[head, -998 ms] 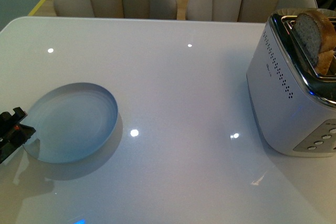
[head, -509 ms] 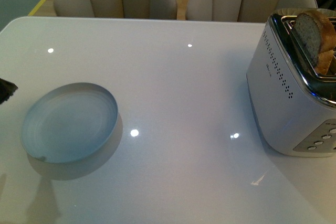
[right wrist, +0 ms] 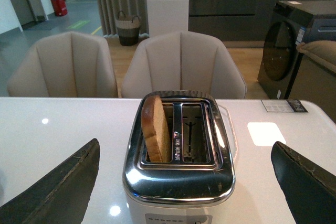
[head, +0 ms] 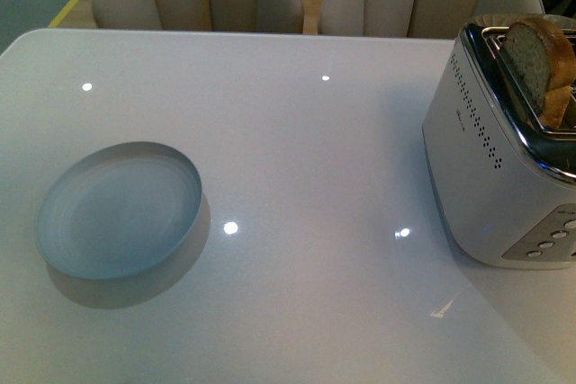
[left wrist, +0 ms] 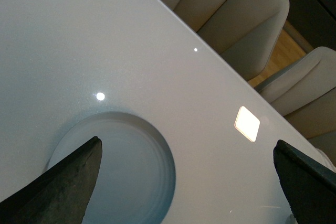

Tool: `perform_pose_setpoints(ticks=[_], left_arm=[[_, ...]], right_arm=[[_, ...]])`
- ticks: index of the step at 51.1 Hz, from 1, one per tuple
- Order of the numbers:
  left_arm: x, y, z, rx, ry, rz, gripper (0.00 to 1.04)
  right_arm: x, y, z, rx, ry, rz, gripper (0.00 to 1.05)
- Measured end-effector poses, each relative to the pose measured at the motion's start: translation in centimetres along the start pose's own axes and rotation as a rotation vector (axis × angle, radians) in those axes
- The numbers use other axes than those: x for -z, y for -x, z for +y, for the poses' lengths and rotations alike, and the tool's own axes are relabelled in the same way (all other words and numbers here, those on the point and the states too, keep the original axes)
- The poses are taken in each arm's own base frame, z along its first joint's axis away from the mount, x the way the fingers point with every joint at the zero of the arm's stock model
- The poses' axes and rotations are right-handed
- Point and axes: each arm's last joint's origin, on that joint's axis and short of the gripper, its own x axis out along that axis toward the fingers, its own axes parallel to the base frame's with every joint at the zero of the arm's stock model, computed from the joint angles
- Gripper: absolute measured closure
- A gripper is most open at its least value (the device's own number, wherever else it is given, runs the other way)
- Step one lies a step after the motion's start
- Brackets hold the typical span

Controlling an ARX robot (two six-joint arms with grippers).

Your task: Left arm holds plate, right arm toasts bread

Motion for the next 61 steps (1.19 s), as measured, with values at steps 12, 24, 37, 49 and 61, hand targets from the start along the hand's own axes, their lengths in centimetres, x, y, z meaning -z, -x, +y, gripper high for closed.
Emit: perform_pose_setpoints(ticks=[12, 24, 37, 49, 61], left_arm=[[0.1, 2.3, -1.8, -0.013, 0.002, -0.027, 0.07], [0.5, 3.5, 0.0, 0.256, -0.389, -0.328, 0.39], [0.7, 5.9, 2.4, 0.233, -0.587, -0.406, 0.82], [1.6, 7.4, 5.1, 0.244, -0.616, -0.395, 1.02], [1.7, 9.2, 5.9, 0.230, -0.611, -0.412, 1.02]], right_arm=[[0.0, 0.0, 0.0, 0.000, 0.000, 0.000, 0.09], [0.0, 0.0, 0.0, 0.000, 0.000, 0.000, 0.09], [0.0, 0.0, 0.0, 0.000, 0.000, -0.001, 0.09], [0.0, 0.0, 0.0, 0.000, 0.000, -0.001, 0.09], [0.0, 0.0, 0.0, 0.000, 0.000, -0.001, 0.09]])
